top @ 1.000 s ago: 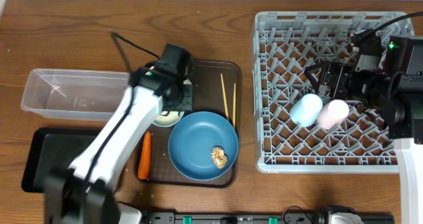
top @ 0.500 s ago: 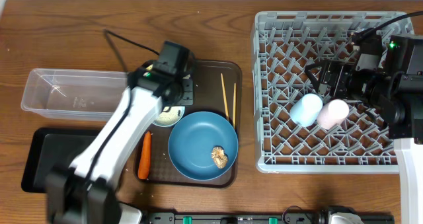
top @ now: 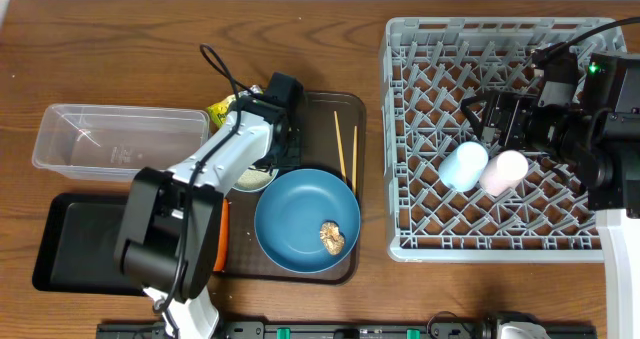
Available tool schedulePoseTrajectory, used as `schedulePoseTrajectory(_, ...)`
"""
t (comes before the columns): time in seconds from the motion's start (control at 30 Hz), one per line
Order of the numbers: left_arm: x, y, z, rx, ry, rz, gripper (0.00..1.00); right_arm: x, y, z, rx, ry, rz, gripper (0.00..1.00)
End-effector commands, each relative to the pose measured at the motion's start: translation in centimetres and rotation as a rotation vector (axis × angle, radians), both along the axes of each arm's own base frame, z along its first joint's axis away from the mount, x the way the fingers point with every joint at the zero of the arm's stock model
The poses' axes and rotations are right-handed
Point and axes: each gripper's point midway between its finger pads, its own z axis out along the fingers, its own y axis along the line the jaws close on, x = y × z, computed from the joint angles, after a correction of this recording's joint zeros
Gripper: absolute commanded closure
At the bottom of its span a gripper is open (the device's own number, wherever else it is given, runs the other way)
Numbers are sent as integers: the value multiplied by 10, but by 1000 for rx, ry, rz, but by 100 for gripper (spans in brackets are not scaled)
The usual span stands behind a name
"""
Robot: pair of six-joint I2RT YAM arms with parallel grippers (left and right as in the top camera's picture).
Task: Sort waste into correct bins and load items into the dishwasher rack
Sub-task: 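Grasp the white rice bowl with the left gripper, then tip the rice out of the bowl onto the black tray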
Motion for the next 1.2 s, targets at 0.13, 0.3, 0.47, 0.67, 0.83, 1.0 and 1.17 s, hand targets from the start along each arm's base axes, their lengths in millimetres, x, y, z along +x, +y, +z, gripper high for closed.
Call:
schedulePoseTrajectory(0.13,-8,-4,-23,35,51,-30,94,0,5,4,-2,-15,25,14)
schedulePoseTrajectory(0.3,-6,-7,-20,33,43,-36,94,0,5,4,-2,-14,25,14)
schedulePoseTrajectory(0.47,-2,-9,16,16,2,-35,94,0,5,4,-2,-14,25,14)
schedulePoseTrajectory(0.67,-1,-10,86,-44,-147,-35,93,0,5,4,-2,-13,25,14)
schedulePoseTrajectory(0.83,-12,-9,135,-106,-247,-29,94,0,5,4,-2,-14,25,13)
schedulePoseTrajectory(1.0,-37,7,169,-157,-276,81,94,0,5,4,-2,-14,25,13)
schedulePoseTrajectory(1.17,-58,47,196,-167,-311,233,94,0,5,4,-2,-15,25,13)
